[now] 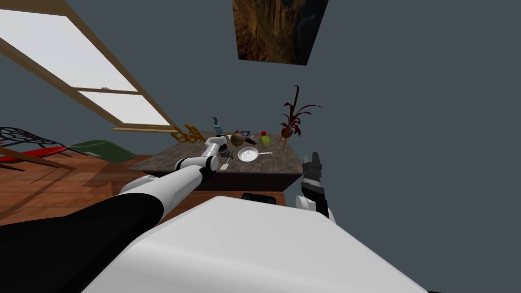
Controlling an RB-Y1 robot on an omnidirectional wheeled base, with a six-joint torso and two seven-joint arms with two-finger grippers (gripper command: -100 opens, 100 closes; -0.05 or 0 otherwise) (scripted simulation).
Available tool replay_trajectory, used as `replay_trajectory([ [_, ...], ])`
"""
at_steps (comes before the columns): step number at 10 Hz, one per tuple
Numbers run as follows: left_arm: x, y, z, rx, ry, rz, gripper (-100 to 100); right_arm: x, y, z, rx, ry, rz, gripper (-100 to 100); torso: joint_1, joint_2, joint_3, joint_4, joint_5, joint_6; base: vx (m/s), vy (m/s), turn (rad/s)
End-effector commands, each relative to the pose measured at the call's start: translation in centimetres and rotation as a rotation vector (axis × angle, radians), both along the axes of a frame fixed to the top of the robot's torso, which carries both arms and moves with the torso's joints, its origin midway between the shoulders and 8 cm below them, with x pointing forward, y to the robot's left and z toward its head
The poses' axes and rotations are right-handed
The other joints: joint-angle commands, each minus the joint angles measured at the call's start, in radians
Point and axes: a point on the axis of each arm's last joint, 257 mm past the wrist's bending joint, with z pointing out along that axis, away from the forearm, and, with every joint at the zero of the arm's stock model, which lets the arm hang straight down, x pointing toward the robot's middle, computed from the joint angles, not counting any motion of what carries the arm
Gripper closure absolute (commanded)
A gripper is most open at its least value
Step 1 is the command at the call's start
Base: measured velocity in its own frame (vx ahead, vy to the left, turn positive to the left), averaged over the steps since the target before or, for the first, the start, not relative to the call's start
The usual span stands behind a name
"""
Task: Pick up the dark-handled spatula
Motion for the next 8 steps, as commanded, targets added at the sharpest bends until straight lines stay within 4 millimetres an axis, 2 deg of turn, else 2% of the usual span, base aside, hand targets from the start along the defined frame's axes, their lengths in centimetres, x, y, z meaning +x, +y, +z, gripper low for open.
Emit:
replay_trajectory([
  [1, 0.6, 0.3, 1.0, 0.018, -0.016, -0.014, -100, 0.0, 0.0, 0.0, 0.000, 0.000, 0.000, 0, 0.000, 0.000, 0.000, 0.000, 0.000, 0.000, -0.165, -0.072, 0.038],
  [3, 1.0, 0.6, 1.7, 0.040, -0.022, -0.026, -100, 0.0, 0.0, 0.0, 0.000, 0.000, 0.000, 0, -0.002, 0.000, 0.000, 0.000, 0.000, 0.000, -0.106, -0.069, 0.030],
  [5, -1.5, -0.7, -0.4, -0.031, 0.053, 0.018, -100, 0.0, 0.0, 0.0, 0.000, 0.000, 0.000, 0, 0.005, -0.011, -0.006, -0.002, 0.001, 0.000, 0.093, 0.084, -0.093],
  [7, -1.3, -0.6, -0.1, -0.025, 0.048, 0.013, -100, 0.0, 0.0, 0.0, 0.000, 0.001, 0.000, 0, 0.010, -0.015, -0.009, -0.004, 0.002, 0.000, 0.055, 0.063, 0.000],
  [8, -1.4, -0.6, -0.1, -0.026, 0.049, 0.015, 0, 0.0, 0.0, 0.0, 0.000, 0.000, 0.000, 0, 0.007, -0.013, -0.008, -0.003, 0.002, 0.000, 0.006, 0.008, -0.001],
])
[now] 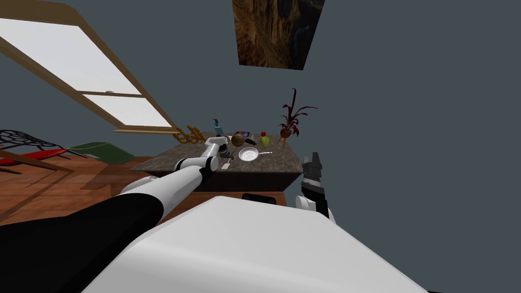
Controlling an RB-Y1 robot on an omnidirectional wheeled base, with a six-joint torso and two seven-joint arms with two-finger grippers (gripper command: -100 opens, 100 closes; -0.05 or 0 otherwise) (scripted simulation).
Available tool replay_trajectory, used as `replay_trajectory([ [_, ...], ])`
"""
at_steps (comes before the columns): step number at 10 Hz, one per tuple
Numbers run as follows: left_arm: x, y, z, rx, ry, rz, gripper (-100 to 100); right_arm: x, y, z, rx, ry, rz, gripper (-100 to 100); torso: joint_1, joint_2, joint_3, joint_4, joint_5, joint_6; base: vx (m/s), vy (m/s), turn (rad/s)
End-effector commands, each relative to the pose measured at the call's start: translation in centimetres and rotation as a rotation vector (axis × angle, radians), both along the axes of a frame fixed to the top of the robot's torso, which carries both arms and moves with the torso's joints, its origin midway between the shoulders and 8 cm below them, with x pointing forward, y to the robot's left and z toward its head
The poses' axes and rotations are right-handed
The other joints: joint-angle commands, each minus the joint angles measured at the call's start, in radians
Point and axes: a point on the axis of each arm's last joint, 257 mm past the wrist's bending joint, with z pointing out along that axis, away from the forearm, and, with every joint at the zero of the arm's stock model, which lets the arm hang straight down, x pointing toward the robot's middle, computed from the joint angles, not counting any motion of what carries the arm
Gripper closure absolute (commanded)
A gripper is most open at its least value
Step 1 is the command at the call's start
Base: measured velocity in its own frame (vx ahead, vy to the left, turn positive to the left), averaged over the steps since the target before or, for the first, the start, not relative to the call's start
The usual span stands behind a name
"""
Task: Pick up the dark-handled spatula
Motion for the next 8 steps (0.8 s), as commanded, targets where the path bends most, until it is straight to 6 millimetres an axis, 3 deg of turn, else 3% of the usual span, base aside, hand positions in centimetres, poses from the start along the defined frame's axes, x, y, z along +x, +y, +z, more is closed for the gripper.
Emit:
replay_trajectory([
  [1, -0.31, 0.05, -1.16, 0.001, -0.001, -0.001, -100, 0.00, 0.00, 0.00, 0.000, 0.000, 0.000, 0, 0.000, 0.000, 0.000, 0.000, 0.000, 0.000, 0.020, -0.001, 0.006],
  [3, -0.44, 0.02, -1.38, 0.000, 0.002, -0.001, -100, 0.00, 0.00, 0.00, 0.000, 0.000, 0.000, 0, -0.002, 0.000, 0.000, 0.000, 0.000, 0.000, 0.021, -0.008, 0.005],
  [4, -0.41, 0.06, -1.46, 0.001, -0.001, -0.001, 100, 0.00, 0.00, 0.00, 0.000, 0.000, 0.000, 0, -0.002, 0.000, 0.000, 0.000, 0.000, 0.000, 0.000, 0.000, 0.000],
  [8, -0.41, 0.05, -1.45, 0.001, -0.001, -0.001, 100, 0.00, 0.00, 0.00, 0.000, 0.000, 0.000, 0, -0.001, 0.001, 0.001, 0.000, 0.000, 0.000, 0.000, 0.000, 0.000],
])
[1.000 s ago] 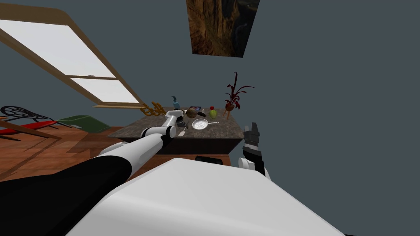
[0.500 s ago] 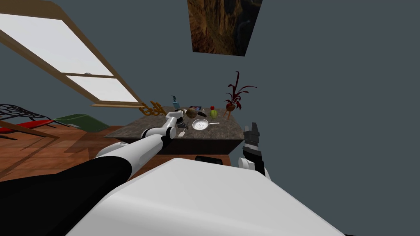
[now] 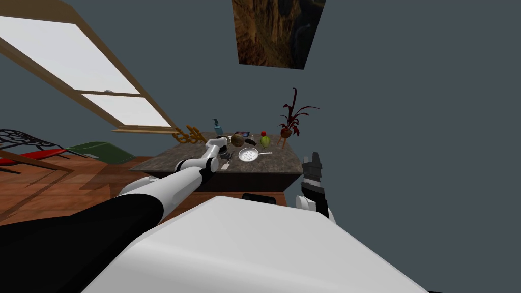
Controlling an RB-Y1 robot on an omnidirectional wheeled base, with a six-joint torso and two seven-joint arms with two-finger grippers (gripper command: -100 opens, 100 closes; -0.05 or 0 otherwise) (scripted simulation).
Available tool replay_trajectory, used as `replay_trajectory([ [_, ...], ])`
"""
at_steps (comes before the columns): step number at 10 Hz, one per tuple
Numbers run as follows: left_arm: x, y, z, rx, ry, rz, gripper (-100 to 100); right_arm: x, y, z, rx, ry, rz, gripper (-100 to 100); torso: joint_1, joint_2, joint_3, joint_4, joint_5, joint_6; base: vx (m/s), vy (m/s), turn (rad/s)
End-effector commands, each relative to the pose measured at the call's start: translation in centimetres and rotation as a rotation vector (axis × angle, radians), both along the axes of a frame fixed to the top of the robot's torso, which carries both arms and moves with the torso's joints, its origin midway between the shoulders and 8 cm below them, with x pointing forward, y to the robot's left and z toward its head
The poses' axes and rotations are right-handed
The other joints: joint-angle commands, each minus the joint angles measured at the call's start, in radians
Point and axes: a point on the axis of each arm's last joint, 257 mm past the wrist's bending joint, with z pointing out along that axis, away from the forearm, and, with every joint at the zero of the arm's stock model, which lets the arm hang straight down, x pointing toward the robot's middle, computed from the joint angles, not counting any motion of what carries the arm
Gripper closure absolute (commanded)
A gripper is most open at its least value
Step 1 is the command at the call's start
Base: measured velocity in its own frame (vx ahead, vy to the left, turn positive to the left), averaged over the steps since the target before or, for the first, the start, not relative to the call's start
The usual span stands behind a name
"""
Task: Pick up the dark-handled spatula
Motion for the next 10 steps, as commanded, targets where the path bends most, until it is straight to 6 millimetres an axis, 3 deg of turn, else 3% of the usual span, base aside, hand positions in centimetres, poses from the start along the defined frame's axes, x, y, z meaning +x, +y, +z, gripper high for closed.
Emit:
replay_trajectory([
  [1, 0.0, 0.0, 0.0, 0.000, 0.000, 0.000, 0, 0.0, 0.0, 0.0, 0.000, 0.000, 0.000, 0, 0.000, 0.000, 0.000, 0.000, 0.000, 0.000, 0.000, 0.000, 0.000],
  [2, 0.0, 0.4, 1.0, 0.004, 0.005, 0.024, -100, 0.0, 0.0, 0.0, 0.000, 0.000, 0.000, 0, 0.000, 0.000, 0.000, 0.000, 0.000, 0.000, -0.052, -0.032, 0.009],
  [3, 0.1, 0.3, 0.6, 0.004, 0.000, 0.011, -100, 0.0, 0.0, 0.0, 0.000, 0.000, 0.000, 0, -0.002, 0.003, 0.001, 0.001, 0.000, 0.000, -0.033, -0.021, 0.006],
  [4, 0.0, 0.3, 0.7, 0.003, 0.002, 0.014, 0, 0.0, 0.0, 0.0, 0.000, 0.000, 0.000, 0, -0.001, 0.002, 0.001, 0.001, 0.000, 0.000, 0.000, 0.000, 0.000],
  [5, -0.4, 0.3, -0.6, 0.003, 0.003, 0.008, -100, 0.0, 0.0, 0.0, 0.000, 0.000, 0.000, 0, -0.001, 0.001, 0.001, 0.000, 0.000, 0.000, 0.027, -0.013, 0.038],
  [7, -0.8, 0.2, -1.9, 0.002, 0.004, 0.002, -100, 0.0, 0.0, 0.0, 0.000, 0.000, 0.000, 0, -0.001, -0.003, -0.001, -0.001, 0.000, 0.000, 0.051, -0.014, 0.036],
  [8, -0.8, 0.2, -1.5, 0.002, 0.006, 0.005, -100, 0.0, 0.0, 0.0, 0.000, 0.000, 0.000, 0, 0.000, -0.003, -0.002, -0.001, 0.000, 0.000, 0.021, -0.003, 0.012],
  [9, -0.8, 0.2, -1.6, 0.002, 0.005, 0.004, 100, 0.0, 0.0, 0.0, 0.000, 0.000, 0.000, 0, 0.001, -0.003, -0.002, -0.001, 0.001, 0.001, 0.000, 0.000, 0.000],
  [10, -0.8, 0.2, -1.6, 0.002, 0.005, 0.004, 100, 0.0, 0.0, 0.0, 0.000, 0.000, 0.000, 0, 0.002, -0.003, -0.002, -0.001, 0.001, 0.000, 0.000, 0.000, 0.000],
])
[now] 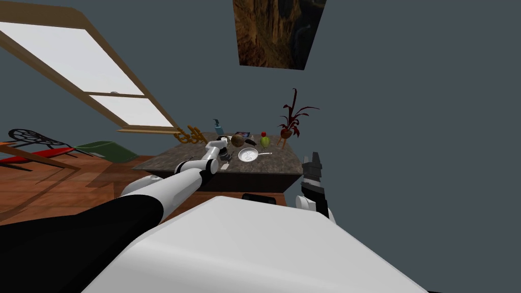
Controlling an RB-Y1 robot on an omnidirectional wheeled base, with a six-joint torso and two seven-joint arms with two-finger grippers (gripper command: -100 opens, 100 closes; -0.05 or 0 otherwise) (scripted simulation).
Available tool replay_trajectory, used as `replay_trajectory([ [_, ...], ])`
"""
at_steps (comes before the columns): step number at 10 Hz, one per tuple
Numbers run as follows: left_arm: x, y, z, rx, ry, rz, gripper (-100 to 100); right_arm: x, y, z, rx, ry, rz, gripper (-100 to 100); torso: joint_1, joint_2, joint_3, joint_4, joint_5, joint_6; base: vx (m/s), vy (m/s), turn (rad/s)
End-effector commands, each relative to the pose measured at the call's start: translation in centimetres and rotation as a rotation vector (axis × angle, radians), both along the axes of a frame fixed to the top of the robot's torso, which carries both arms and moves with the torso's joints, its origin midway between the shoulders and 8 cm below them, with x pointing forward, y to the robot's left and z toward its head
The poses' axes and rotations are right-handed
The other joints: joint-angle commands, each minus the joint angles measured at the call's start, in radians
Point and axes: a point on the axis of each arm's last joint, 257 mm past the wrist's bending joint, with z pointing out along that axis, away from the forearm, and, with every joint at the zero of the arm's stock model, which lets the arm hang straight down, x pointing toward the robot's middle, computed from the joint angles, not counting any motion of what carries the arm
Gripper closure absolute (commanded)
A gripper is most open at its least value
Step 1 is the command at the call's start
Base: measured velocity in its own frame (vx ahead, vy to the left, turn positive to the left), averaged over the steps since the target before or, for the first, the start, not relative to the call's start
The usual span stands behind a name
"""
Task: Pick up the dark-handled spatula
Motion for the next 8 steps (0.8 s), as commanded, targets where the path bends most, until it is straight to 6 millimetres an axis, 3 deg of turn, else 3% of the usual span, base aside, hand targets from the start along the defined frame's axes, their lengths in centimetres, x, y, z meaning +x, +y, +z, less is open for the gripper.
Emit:
replay_trajectory([
  [1, 0.0, 0.0, 0.0, 0.000, 0.000, 0.000, 100, 0.0, 0.0, 0.0, 0.000, 0.000, 0.000, 0, 0.000, 0.000, 0.000, 0.000, 0.000, 0.000, 0.000, 0.000, 0.000],
  [3, 0.0, 0.0, 0.0, 0.000, 0.000, 0.000, 100, 0.0, 0.0, 0.0, 0.000, 0.000, 0.000, 0, 0.000, 0.000, 0.000, 0.000, 0.000, 0.000, 0.000, 0.000, 0.000],
  [4, 0.0, 0.0, 0.0, 0.000, 0.000, 0.000, 0, 0.0, 0.0, 0.0, 0.000, 0.000, 0.000, 0, 0.000, 0.000, 0.000, 0.000, 0.000, 0.000, 0.000, 0.000, 0.000],
  [5, 0.6, 0.1, 1.5, 0.001, -0.002, 0.006, 100, 0.0, 0.0, 0.0, 0.000, 0.000, 0.000, 0, 0.000, 0.000, 0.000, 0.000, 0.000, 0.000, -0.037, 0.011, -0.052],
  [7, 0.7, 0.0, 1.7, 0.002, -0.006, 0.006, 100, 0.0, 0.0, 0.0, 0.000, 0.000, 0.000, 0, 0.000, 0.004, 0.002, 0.001, 0.000, 0.000, -0.042, 0.015, -0.041],
  [8, 0.7, 0.0, 1.8, 0.001, -0.004, 0.007, 0, 0.0, 0.0, 0.0, 0.000, 0.000, 0.000, 0, 0.000, 0.003, 0.002, 0.001, 0.000, 0.000, 0.000, 0.000, 0.000],
])
